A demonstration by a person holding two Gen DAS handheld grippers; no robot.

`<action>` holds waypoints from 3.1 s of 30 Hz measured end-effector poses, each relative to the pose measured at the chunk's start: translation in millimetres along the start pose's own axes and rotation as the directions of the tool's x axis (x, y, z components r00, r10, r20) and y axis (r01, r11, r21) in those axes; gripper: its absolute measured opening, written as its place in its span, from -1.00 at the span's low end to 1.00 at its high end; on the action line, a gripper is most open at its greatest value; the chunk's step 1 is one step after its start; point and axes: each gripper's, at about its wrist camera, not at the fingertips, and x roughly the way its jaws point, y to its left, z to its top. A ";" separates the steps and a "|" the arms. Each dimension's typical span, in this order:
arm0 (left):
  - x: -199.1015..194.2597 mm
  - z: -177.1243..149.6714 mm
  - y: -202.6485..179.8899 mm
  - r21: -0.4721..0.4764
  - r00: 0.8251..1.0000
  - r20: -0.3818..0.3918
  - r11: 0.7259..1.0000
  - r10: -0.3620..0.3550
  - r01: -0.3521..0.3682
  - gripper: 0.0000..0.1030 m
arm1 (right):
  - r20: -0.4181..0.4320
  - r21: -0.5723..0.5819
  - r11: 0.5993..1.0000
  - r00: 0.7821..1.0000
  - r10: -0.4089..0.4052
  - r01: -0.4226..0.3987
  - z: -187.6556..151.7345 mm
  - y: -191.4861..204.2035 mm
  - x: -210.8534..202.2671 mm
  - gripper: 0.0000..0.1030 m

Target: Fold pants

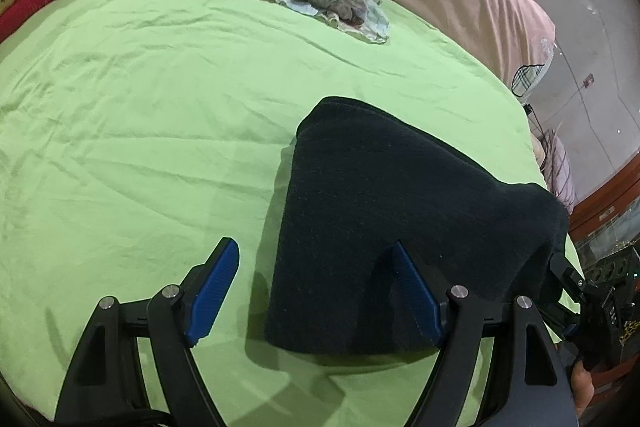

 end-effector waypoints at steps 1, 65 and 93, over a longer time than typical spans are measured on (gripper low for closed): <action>3.3 1.1 0.2 -0.001 1.000 -0.008 1.000 -0.001 0.001 0.54 | -0.001 0.002 1.000 1.000 0.004 -0.004 0.1 -1.2 1.4 0.67; -74.9 73.1 67.3 -0.107 0.961 0.269 0.994 0.065 -0.037 -0.31 | -0.210 -0.133 0.938 0.934 0.288 -0.320 32.9 129.2 129.6 -0.23; -19.1 60.6 119.5 -0.133 0.965 0.185 0.978 0.185 -0.162 0.28 | -0.228 -0.209 0.978 0.973 -0.032 -0.017 52.1 80.3 198.3 0.22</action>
